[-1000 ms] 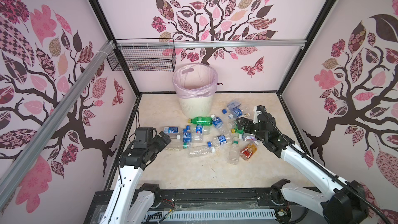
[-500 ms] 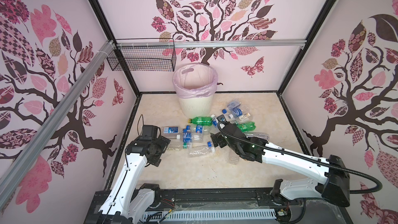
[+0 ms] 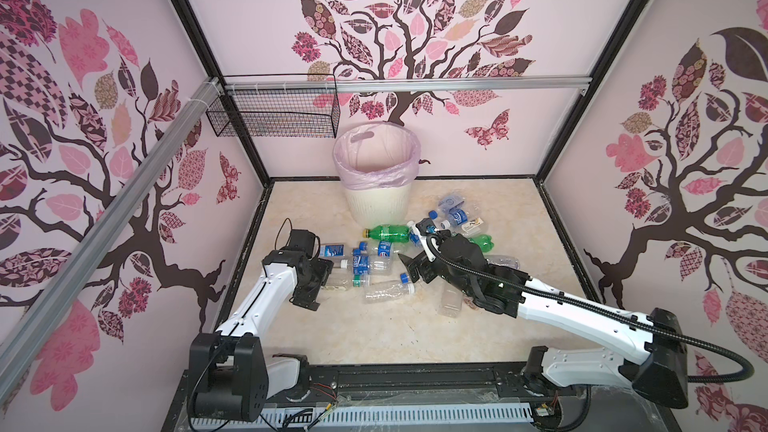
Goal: Throw the plastic bottles in the bin
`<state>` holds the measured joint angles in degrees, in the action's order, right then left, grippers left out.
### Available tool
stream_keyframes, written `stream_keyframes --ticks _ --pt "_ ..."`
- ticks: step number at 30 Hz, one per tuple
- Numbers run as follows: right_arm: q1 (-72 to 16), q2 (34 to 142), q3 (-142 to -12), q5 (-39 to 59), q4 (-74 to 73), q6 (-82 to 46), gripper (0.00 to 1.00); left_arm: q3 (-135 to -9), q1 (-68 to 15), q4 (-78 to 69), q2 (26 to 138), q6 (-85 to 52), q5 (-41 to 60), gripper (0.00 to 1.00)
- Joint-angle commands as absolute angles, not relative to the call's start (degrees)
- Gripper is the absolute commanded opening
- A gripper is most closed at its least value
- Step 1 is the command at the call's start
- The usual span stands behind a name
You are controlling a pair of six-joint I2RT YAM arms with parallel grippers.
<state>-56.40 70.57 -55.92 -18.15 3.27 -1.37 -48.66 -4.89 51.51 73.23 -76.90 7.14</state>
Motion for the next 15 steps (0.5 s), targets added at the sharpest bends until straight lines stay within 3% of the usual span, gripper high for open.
stream_keyframes --ticks 1,15 --pt "-56.60 72.25 -56.82 -17.92 5.00 -0.68 1.00 -52.41 -4.84 49.55 76.13 -77.56 6.58 0.94" --pt "-56.60 78.34 -60.74 -21.14 7.42 1.66 1.00 -55.02 -4.98 46.74 86.91 -76.29 6.57 0.89"
